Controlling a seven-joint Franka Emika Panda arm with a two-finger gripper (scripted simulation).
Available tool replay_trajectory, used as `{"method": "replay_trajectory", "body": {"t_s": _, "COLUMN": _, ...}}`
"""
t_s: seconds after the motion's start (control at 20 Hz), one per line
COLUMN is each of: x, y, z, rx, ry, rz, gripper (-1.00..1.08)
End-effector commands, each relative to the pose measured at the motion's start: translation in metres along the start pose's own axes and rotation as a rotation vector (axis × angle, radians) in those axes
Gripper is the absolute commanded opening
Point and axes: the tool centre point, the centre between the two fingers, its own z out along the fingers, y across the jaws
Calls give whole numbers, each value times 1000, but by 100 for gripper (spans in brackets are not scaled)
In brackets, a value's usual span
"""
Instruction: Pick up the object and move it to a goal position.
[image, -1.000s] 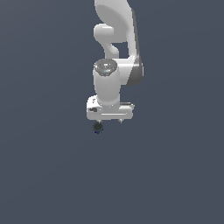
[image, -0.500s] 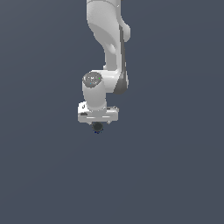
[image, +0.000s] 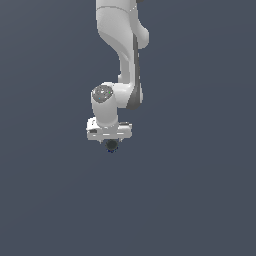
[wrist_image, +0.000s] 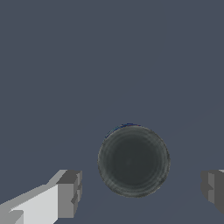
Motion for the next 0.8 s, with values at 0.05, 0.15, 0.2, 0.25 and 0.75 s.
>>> {"method": "replay_trajectory", "body": {"t_s": 0.05, "x": 0, "y": 0, "z": 5, "rx": 0, "ry": 0, "rz": 0, "gripper": 100}}
{"method": "replay_trajectory", "body": {"t_s": 0.15, "x": 0, "y": 0, "z": 12, "rx": 0, "ry": 0, "rz": -1, "gripper": 100}}
{"method": "replay_trajectory", "body": {"t_s": 0.2, "x": -1, "y": 0, "z": 16, "rx": 0, "ry": 0, "rz": -1, "gripper": 100}}
{"method": "replay_trajectory", "body": {"t_s": 0.25, "x": -1, "y": 0, "z": 21, "rx": 0, "ry": 0, "rz": -2, "gripper": 100}}
{"method": "replay_trajectory", "body": {"t_s": 0.75, "x": -1, "y": 0, "z": 51, "rx": -1, "ry": 1, "rz": -4, "gripper": 100}}
